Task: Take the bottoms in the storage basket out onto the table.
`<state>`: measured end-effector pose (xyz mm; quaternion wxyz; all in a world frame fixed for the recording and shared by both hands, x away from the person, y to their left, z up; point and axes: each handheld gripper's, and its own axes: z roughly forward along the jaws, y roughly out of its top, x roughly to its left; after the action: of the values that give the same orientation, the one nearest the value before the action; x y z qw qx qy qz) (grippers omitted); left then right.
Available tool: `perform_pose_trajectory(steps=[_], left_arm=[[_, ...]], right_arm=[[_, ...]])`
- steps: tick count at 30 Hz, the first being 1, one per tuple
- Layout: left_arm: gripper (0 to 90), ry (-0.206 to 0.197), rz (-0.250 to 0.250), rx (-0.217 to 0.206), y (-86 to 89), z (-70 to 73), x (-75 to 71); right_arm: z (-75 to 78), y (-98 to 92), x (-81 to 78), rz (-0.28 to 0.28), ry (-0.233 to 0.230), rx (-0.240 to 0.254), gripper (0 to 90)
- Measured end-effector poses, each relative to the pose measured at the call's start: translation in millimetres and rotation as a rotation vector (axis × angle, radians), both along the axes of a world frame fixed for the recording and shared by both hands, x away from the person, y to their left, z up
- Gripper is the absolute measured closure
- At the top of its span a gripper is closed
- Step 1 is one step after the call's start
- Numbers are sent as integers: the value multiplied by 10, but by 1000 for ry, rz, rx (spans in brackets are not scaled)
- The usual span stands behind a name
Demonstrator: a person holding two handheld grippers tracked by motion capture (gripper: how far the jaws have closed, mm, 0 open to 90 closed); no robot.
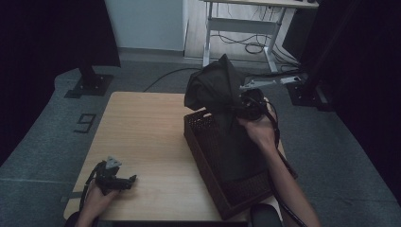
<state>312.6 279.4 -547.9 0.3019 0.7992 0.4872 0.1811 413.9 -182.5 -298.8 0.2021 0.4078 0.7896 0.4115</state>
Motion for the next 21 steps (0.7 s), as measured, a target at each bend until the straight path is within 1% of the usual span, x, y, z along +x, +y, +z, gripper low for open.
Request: perform_pose_trajectory(steps=[6, 21], left_arm=[[0, 0, -1, 2, 1, 1, 0], [0, 0, 0, 2, 1, 1, 0]], right_arm=[[51, 94, 30, 11, -1, 11, 658], [196, 344, 72, 42, -12, 10, 657]])
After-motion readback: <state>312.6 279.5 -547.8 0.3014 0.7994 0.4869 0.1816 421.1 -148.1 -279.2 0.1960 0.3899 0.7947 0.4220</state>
